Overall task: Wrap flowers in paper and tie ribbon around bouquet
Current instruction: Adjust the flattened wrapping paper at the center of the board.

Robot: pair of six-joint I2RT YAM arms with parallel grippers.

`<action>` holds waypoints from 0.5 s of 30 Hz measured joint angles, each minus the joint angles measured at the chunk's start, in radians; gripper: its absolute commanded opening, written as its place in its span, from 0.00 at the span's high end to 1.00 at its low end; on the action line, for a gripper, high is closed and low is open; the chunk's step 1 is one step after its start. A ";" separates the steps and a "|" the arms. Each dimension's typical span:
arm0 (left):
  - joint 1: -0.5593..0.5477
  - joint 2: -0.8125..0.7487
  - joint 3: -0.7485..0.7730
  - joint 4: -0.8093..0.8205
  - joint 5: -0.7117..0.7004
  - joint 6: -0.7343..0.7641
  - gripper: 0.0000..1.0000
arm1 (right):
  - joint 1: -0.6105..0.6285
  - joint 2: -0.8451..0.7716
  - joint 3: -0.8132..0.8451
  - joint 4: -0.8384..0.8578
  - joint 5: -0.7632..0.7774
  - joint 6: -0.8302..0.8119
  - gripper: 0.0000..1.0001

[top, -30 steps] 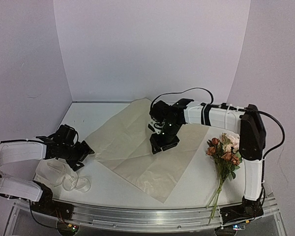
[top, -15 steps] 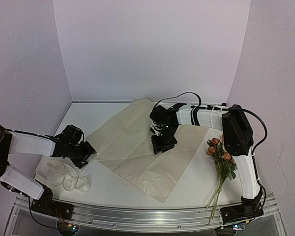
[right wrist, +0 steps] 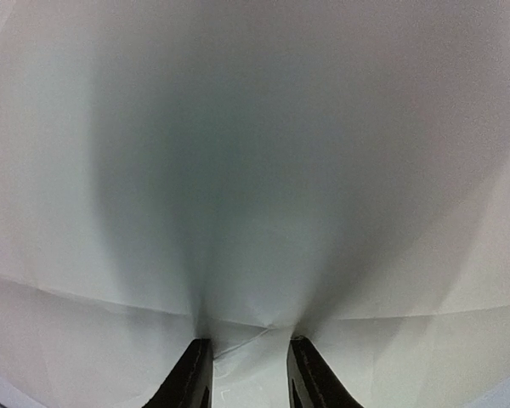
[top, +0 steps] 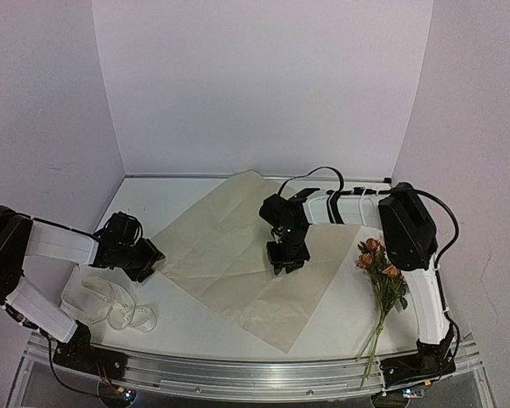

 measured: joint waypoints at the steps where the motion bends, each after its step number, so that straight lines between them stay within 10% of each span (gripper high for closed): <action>1: 0.007 0.005 0.001 0.007 0.006 0.006 0.45 | 0.002 -0.003 -0.006 0.005 0.007 0.019 0.68; 15: 0.063 0.048 0.003 0.052 0.055 0.075 0.83 | 0.056 -0.065 -0.112 0.018 0.082 0.362 0.68</action>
